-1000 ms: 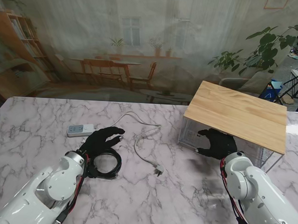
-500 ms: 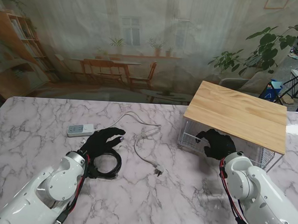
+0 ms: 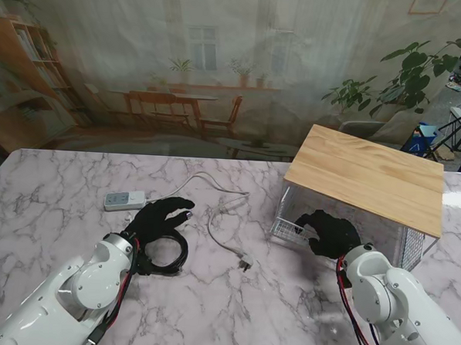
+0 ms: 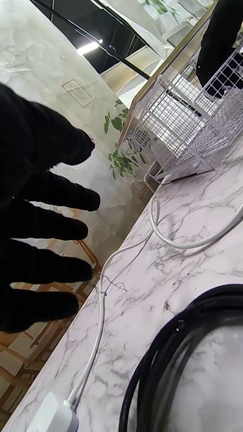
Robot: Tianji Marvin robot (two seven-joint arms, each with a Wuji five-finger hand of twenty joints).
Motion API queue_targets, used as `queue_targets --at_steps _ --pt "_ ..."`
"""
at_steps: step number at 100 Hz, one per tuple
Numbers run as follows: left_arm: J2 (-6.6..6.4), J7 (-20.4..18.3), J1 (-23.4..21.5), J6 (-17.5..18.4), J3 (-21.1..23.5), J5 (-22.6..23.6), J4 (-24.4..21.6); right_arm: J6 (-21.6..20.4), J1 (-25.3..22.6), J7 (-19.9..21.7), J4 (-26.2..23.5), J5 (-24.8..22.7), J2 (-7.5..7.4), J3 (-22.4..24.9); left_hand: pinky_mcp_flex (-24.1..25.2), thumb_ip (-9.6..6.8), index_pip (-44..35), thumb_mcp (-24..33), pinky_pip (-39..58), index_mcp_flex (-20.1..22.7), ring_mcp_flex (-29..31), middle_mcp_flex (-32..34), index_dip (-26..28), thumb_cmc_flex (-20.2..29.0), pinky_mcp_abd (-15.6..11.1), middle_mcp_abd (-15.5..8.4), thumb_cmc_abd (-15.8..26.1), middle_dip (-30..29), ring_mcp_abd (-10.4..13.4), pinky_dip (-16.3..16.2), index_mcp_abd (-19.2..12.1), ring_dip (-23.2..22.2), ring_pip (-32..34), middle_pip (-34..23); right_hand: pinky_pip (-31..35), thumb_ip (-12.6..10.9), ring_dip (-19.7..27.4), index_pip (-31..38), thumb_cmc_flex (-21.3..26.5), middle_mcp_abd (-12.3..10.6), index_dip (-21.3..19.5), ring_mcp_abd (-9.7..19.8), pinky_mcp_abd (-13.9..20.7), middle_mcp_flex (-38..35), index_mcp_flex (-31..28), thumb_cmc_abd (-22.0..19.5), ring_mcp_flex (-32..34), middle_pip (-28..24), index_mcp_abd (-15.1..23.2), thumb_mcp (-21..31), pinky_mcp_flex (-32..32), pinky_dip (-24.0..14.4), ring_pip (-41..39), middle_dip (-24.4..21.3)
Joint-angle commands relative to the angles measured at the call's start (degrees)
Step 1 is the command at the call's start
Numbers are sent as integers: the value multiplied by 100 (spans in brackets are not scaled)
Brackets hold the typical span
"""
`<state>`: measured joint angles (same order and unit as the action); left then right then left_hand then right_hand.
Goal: Load the small electronics into the mesh drawer
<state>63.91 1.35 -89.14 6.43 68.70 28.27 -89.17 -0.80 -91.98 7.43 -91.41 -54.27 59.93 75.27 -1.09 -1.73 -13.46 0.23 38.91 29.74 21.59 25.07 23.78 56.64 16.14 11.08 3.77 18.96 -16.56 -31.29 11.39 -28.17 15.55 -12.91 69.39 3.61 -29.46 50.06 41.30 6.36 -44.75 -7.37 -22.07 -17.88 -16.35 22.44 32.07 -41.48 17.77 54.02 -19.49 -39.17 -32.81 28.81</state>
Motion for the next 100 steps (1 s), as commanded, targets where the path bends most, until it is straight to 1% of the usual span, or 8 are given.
queue_targets --at_steps 1,10,30,47,65,78,94,100 --pt "1 -84 14 -22 -25 5 12 -94 -129 23 -150 -30 0 -3 64 149 -25 -144 -161 38 -30 38 49 -74 13 -122 242 71 24 -100 4 -10 -90 49 163 28 -38 15 424 -82 23 31 -5 -124 -103 -364 87 -223 744 111 -68 42 -426 97" --pt "1 -85 19 -30 -33 9 15 -135 -244 30 -258 -48 -1 32 63 150 -28 -147 -160 44 -30 43 50 -80 14 -124 240 73 23 -101 9 -11 -90 46 186 19 -32 25 497 -85 40 33 7 -172 -137 -381 131 -249 723 149 -105 69 -433 119" --pt "0 -91 26 -38 -44 16 19 -171 -506 207 -538 -71 -19 106 64 149 -27 -145 -163 38 -30 38 50 -72 15 -129 244 72 23 -100 10 -10 -91 47 264 17 -25 48 580 -75 66 32 45 -219 -192 -393 212 -247 717 308 -214 128 -451 139" --pt "1 -84 30 -58 -55 22 22 -247 -731 167 -730 -140 -15 172 62 150 -27 -149 -162 37 -28 37 50 -77 21 -125 243 72 24 -101 6 -11 -90 47 313 47 -14 -9 589 -72 132 43 111 -261 -204 -366 270 -177 659 434 -256 216 -454 113" --pt "1 -87 33 -77 -61 24 20 -260 -919 212 -912 -105 -15 185 63 148 -29 -144 -162 35 -34 30 50 -69 14 -129 244 72 27 -101 3 -10 -92 48 351 66 2 -94 504 -23 234 23 140 -240 -223 -347 283 -145 546 324 -339 309 -438 95" --pt "2 -84 37 -76 -60 23 23 -259 -1005 227 -999 -133 -17 178 64 148 -30 -144 -165 35 -38 33 50 -69 10 -127 244 72 23 -100 5 -10 -92 46 398 32 22 -287 481 9 427 5 192 -228 -140 -399 303 -97 403 173 -407 435 -423 50" --pt "2 -83 35 -73 -56 26 23 -241 -1083 321 -1096 -215 -30 193 62 148 -29 -143 -164 34 -34 34 50 -68 12 -132 241 73 24 -101 8 -10 -91 44 330 2 107 -495 464 31 626 -16 142 -178 -90 -415 255 26 294 76 -341 556 -268 -40" --pt "2 -80 34 -73 -54 26 24 -245 -1103 292 -1103 -204 -25 202 64 148 -29 -141 -165 32 -33 29 49 -65 11 -128 243 72 27 -101 4 -10 -90 47 305 -11 114 -499 480 22 651 -11 139 -213 -116 -399 256 26 271 92 -297 582 -254 -52"
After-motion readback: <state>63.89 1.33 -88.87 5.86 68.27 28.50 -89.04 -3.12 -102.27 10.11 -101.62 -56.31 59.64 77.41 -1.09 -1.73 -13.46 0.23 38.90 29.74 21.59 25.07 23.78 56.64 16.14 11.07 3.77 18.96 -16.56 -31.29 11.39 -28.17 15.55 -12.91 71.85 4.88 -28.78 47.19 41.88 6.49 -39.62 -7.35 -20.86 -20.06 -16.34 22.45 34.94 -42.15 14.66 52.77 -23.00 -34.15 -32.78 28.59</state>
